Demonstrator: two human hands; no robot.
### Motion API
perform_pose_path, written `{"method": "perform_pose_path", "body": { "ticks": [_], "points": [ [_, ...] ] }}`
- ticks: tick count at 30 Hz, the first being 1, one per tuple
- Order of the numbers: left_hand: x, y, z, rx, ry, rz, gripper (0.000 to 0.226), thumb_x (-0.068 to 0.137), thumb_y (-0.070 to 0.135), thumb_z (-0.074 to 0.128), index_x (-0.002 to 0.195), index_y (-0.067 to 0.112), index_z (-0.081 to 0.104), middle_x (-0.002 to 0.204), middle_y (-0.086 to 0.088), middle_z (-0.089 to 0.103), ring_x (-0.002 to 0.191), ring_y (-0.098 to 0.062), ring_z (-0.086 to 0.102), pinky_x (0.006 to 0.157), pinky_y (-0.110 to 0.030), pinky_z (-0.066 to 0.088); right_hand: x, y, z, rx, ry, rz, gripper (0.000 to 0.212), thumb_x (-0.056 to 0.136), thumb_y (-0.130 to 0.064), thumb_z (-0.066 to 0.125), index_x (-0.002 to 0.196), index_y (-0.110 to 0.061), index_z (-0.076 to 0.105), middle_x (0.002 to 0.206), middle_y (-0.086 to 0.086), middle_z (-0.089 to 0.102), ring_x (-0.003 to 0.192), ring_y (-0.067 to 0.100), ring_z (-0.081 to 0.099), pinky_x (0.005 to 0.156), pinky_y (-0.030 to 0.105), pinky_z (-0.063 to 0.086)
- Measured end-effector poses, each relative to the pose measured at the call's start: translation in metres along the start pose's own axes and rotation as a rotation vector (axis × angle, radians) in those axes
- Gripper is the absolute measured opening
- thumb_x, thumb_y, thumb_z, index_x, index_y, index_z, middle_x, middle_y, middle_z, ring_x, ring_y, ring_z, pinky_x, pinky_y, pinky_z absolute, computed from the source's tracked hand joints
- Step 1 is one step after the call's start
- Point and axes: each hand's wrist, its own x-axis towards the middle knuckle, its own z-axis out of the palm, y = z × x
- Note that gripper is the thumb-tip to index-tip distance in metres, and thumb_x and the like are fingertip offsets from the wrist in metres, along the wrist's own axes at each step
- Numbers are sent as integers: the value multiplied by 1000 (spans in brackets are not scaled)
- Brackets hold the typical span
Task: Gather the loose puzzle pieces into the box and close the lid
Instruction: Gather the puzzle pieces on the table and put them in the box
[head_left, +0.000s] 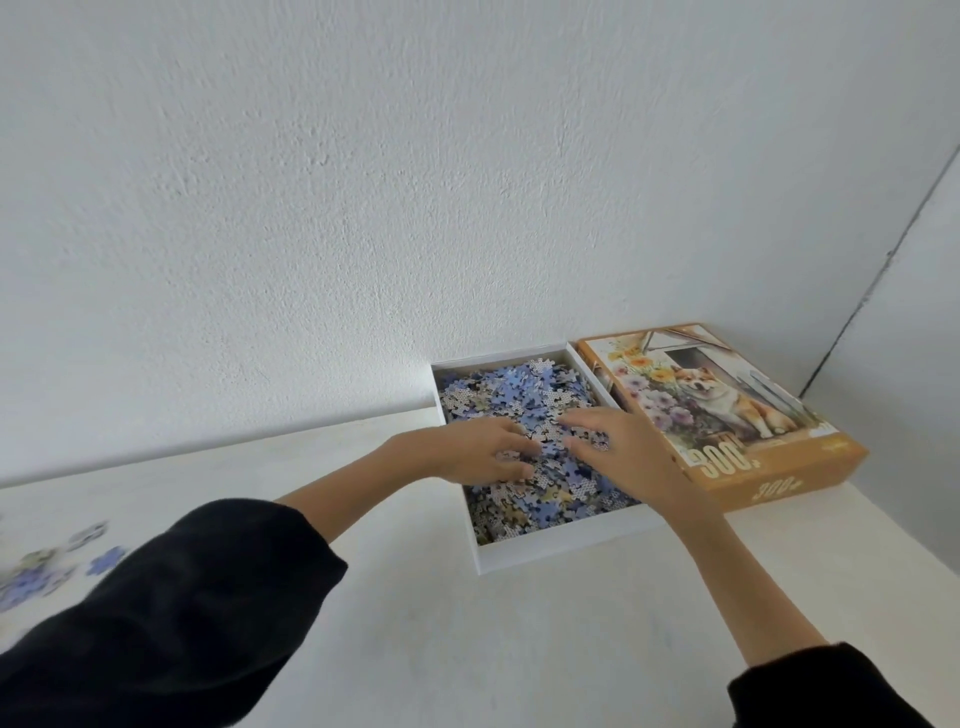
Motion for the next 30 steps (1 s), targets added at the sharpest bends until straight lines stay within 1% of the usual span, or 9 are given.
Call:
{"method": "perform_pose_path", "body": {
  "ticks": [2, 4, 7, 13, 17, 21, 26, 29, 30],
  "points": [
    [-2, 1, 9, 51, 24, 12, 56, 98, 42, 38, 148, 24, 22, 154, -5, 20, 140, -20, 21, 112, -35, 20, -2, 2, 6, -54, -103, 0, 39, 92, -34, 52, 130, -24, 52, 140, -4, 45, 131, 10, 37, 108, 20, 22],
    [-5, -2, 22, 69, 22, 22, 64, 96, 42, 43, 149, 27, 11, 157, -3, 9, 142, -20, 10, 114, -35, 12, -5, 5, 9, -109, -230, 31, 44, 93, -40, 47, 136, -28, 44, 148, -6, 33, 137, 11, 26, 111, 30, 21],
    [-7, -7, 30, 57, 91, 29, 66, 94, 44, 47, 149, 31, 13, 155, 0, 15, 141, -19, 12, 114, -34, 15, -7, 7, 10, -85, -158, 56, 38, 93, -37, 50, 128, -24, 54, 141, -3, 44, 132, 10, 35, 107, 27, 26],
    [-25, -9, 30, -155, 226, 98, 46, 95, 35, 49, 139, 30, 39, 155, 0, 16, 139, -15, 23, 105, -23, 23, -14, -7, 8, 37, 166, 72, 31, 90, -24, 57, 120, -17, 62, 122, -1, 61, 116, 10, 54, 94, 20, 38],
    [-55, -11, 26, -250, 411, 163, 31, 94, 24, 53, 126, 21, 55, 136, -2, 47, 122, -13, 46, 101, -29, 37, -22, -28, 10, 153, 319, 47, 25, 89, -11, 57, 112, -11, 66, 113, 2, 66, 109, 13, 59, 90, 15, 39],
    [-96, -24, 21, -267, 501, 121, 25, 94, 20, 53, 118, 19, 61, 120, 1, 61, 107, -11, 57, 94, -27, 43, -26, -64, 22, 200, 308, -10, 25, 88, -8, 57, 111, -11, 66, 111, 2, 67, 106, 13, 60, 90, 17, 42],
    [-163, -44, 22, -302, 580, 11, 26, 93, 18, 55, 118, 19, 61, 118, 5, 62, 106, -8, 58, 92, -19, 43, -24, -120, 44, 216, 246, -78, 26, 87, -7, 57, 111, -10, 66, 112, 4, 66, 102, 13, 62, 86, 20, 46],
    [-211, -59, 29, -303, 617, -61, 26, 94, 19, 54, 119, 19, 60, 119, 6, 61, 106, -6, 58, 90, -15, 42, -27, -156, 62, 255, 212, -107, 25, 88, -8, 57, 110, -13, 67, 112, -1, 66, 87, 0, 61, 80, 14, 42],
    [-227, -65, 32, -299, 625, -85, 26, 94, 19, 54, 119, 19, 60, 119, 6, 61, 106, -6, 58, 90, -15, 41, -27, -168, 69, 269, 194, -122, 25, 88, -8, 57, 110, -13, 67, 113, -2, 65, 92, 3, 61, 83, 13, 40]
  ]
}}
